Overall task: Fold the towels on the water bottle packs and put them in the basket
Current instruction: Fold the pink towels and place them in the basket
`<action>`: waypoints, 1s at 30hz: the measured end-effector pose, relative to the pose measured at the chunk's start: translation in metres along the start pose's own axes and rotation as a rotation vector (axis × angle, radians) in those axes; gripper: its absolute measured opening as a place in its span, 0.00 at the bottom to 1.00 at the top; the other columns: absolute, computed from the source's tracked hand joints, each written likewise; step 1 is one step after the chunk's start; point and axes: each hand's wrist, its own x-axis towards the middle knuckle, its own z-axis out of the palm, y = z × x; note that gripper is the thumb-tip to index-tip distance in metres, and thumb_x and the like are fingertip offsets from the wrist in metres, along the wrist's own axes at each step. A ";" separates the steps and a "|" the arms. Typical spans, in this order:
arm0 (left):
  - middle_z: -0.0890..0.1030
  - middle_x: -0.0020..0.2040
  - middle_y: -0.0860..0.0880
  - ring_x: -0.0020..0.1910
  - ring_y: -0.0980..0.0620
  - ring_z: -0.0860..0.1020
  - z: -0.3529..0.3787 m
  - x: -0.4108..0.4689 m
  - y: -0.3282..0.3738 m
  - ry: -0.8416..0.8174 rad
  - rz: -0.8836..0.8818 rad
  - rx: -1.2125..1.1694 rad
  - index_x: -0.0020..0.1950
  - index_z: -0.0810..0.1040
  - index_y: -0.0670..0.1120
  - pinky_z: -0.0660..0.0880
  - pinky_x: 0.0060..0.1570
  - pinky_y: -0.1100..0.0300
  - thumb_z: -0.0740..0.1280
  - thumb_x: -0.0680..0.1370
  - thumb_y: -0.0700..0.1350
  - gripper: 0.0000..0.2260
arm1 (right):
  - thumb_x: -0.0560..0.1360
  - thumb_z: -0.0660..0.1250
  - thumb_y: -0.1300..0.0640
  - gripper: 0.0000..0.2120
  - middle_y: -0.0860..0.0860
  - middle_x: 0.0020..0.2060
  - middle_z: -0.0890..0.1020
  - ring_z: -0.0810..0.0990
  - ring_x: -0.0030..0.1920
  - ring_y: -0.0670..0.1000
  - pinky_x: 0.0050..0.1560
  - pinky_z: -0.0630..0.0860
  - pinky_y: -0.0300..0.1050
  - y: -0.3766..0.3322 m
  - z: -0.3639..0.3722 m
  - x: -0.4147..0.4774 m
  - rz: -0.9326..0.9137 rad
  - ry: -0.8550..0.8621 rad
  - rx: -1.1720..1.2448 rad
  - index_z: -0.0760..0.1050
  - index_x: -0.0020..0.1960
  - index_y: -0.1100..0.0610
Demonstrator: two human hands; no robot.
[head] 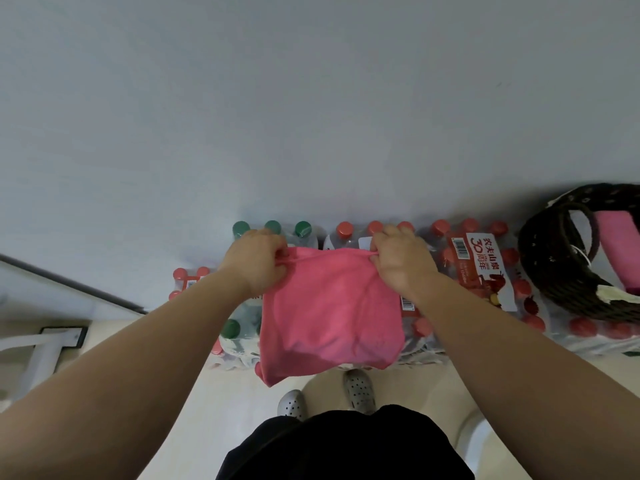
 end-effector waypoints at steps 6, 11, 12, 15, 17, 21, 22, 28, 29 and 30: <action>0.72 0.31 0.53 0.29 0.55 0.68 -0.014 -0.028 0.009 0.094 0.037 -0.391 0.40 0.71 0.45 0.65 0.30 0.62 0.69 0.68 0.37 0.08 | 0.76 0.69 0.59 0.03 0.54 0.44 0.81 0.78 0.46 0.56 0.45 0.72 0.48 0.007 -0.012 -0.033 -0.080 0.189 0.346 0.76 0.49 0.58; 0.81 0.43 0.51 0.41 0.55 0.77 -0.030 -0.052 0.008 -0.014 0.217 -0.449 0.50 0.79 0.51 0.74 0.43 0.65 0.65 0.71 0.38 0.12 | 0.76 0.68 0.62 0.08 0.41 0.41 0.80 0.78 0.43 0.38 0.42 0.71 0.32 0.010 -0.043 -0.071 -0.096 0.155 0.521 0.76 0.51 0.51; 0.82 0.45 0.52 0.44 0.56 0.78 -0.033 -0.055 0.008 -0.024 0.237 -0.443 0.50 0.81 0.49 0.75 0.45 0.64 0.67 0.72 0.38 0.10 | 0.76 0.68 0.63 0.08 0.39 0.42 0.79 0.77 0.43 0.36 0.42 0.69 0.28 0.010 -0.048 -0.077 -0.092 0.148 0.529 0.77 0.51 0.50; 0.83 0.46 0.56 0.45 0.59 0.80 -0.040 -0.064 0.009 -0.050 0.260 -0.394 0.52 0.84 0.50 0.77 0.47 0.63 0.71 0.73 0.38 0.11 | 0.76 0.69 0.62 0.11 0.37 0.43 0.80 0.76 0.46 0.33 0.44 0.67 0.27 0.008 -0.058 -0.092 -0.081 0.129 0.540 0.79 0.48 0.45; 0.84 0.47 0.58 0.47 0.60 0.80 -0.046 -0.070 0.014 -0.101 0.304 -0.361 0.54 0.84 0.53 0.77 0.48 0.66 0.71 0.73 0.38 0.14 | 0.76 0.70 0.61 0.13 0.37 0.42 0.81 0.77 0.45 0.34 0.44 0.69 0.29 0.007 -0.063 -0.101 -0.088 0.113 0.564 0.78 0.46 0.41; 0.81 0.37 0.55 0.36 0.57 0.77 -0.056 -0.089 0.024 -0.144 0.317 -0.278 0.40 0.82 0.54 0.76 0.38 0.63 0.69 0.70 0.42 0.07 | 0.73 0.75 0.61 0.08 0.45 0.40 0.84 0.82 0.42 0.44 0.45 0.79 0.39 0.012 -0.073 -0.120 -0.084 0.037 0.698 0.83 0.45 0.48; 0.79 0.32 0.53 0.31 0.56 0.75 -0.057 -0.094 0.025 -0.123 0.303 -0.258 0.36 0.80 0.52 0.73 0.34 0.62 0.68 0.68 0.46 0.02 | 0.72 0.76 0.62 0.07 0.46 0.39 0.85 0.83 0.42 0.45 0.46 0.80 0.39 0.014 -0.076 -0.124 -0.088 0.010 0.733 0.84 0.45 0.51; 0.75 0.28 0.45 0.27 0.50 0.71 -0.052 -0.124 0.033 -0.023 0.243 -0.156 0.29 0.76 0.44 0.69 0.28 0.58 0.63 0.61 0.56 0.15 | 0.69 0.78 0.63 0.05 0.47 0.38 0.86 0.84 0.39 0.44 0.41 0.78 0.35 0.038 -0.086 -0.149 -0.072 -0.058 0.836 0.85 0.42 0.55; 0.75 0.28 0.45 0.28 0.48 0.72 -0.050 -0.129 0.036 -0.016 0.243 -0.120 0.30 0.77 0.44 0.71 0.29 0.55 0.63 0.62 0.56 0.15 | 0.69 0.79 0.63 0.05 0.48 0.38 0.86 0.84 0.39 0.45 0.40 0.79 0.36 0.043 -0.086 -0.153 -0.073 -0.057 0.835 0.85 0.42 0.55; 0.76 0.28 0.45 0.29 0.47 0.73 -0.047 -0.134 0.039 -0.016 0.245 -0.076 0.30 0.78 0.43 0.72 0.31 0.53 0.64 0.62 0.57 0.16 | 0.68 0.79 0.62 0.05 0.48 0.38 0.86 0.85 0.40 0.47 0.41 0.80 0.39 0.048 -0.086 -0.157 -0.072 -0.059 0.829 0.85 0.42 0.55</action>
